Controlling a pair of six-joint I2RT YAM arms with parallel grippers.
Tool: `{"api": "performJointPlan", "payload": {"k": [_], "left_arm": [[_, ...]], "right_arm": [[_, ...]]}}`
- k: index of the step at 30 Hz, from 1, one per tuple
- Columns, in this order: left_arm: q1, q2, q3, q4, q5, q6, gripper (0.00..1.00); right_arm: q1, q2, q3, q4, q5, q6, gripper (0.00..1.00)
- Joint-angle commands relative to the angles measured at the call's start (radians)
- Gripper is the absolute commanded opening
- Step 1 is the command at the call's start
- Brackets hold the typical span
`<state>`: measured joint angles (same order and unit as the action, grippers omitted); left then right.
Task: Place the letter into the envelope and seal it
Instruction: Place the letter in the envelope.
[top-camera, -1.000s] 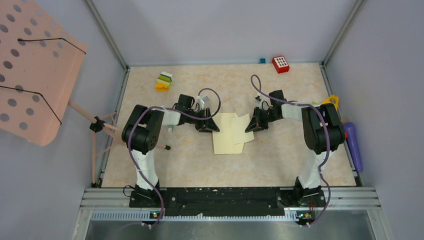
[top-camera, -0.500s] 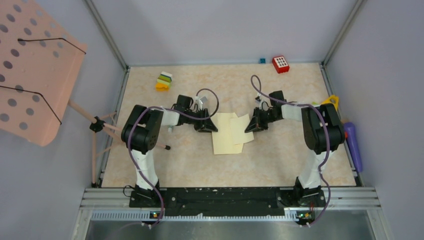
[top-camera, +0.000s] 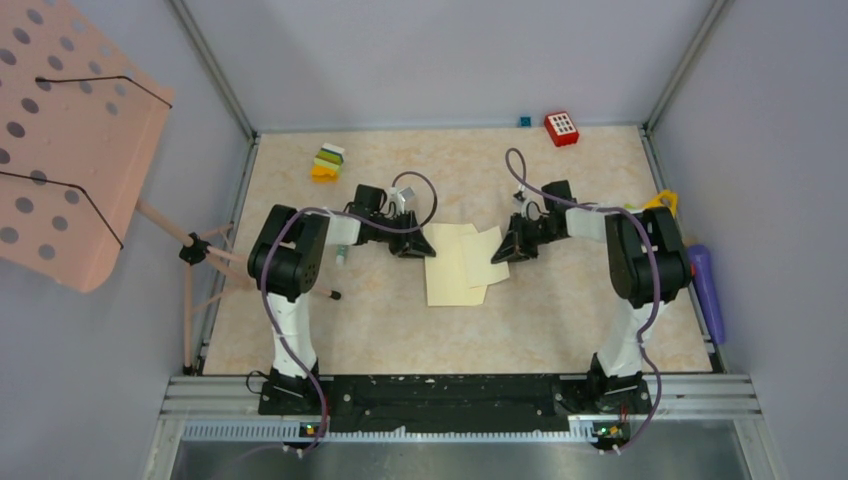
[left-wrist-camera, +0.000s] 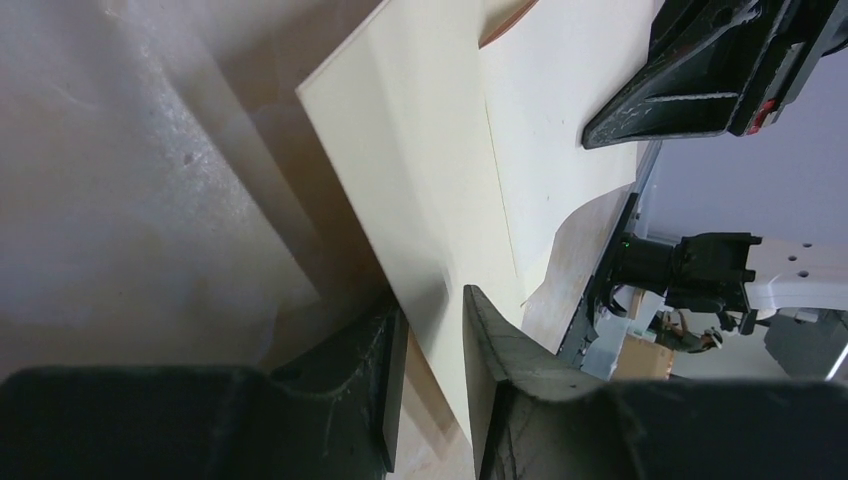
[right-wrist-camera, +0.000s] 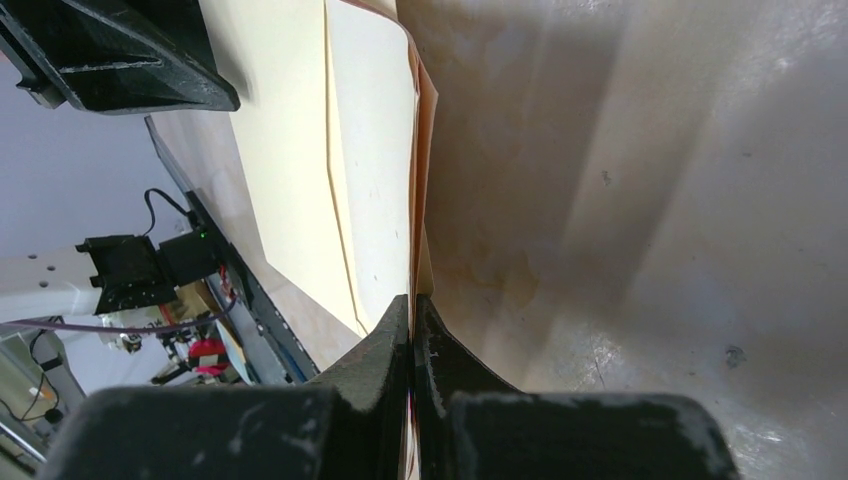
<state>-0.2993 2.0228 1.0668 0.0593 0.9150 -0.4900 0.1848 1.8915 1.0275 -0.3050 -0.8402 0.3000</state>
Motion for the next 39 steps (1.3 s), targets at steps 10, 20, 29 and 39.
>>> {"api": "performJointPlan", "payload": {"k": [10, 20, 29, 39], "left_arm": [[0.002, 0.026, -0.005, 0.202, -0.078, -0.122, 0.28], [-0.020, 0.033, -0.030, 0.242, -0.090, -0.152, 0.22], [-0.034, 0.033, -0.035, 0.250, -0.091, -0.159, 0.22], [-0.032, 0.004, -0.058, 0.235, -0.131, -0.153, 0.18]], "right_arm": [[-0.048, -0.087, 0.000, 0.058, -0.037, 0.021, 0.00], [-0.050, -0.063, -0.013, 0.079, -0.069, 0.034, 0.00], [-0.038, -0.045, -0.017, 0.075, -0.076, 0.031, 0.00], [-0.054, -0.082, -0.025, 0.025, -0.069, 0.011, 0.00]]}}
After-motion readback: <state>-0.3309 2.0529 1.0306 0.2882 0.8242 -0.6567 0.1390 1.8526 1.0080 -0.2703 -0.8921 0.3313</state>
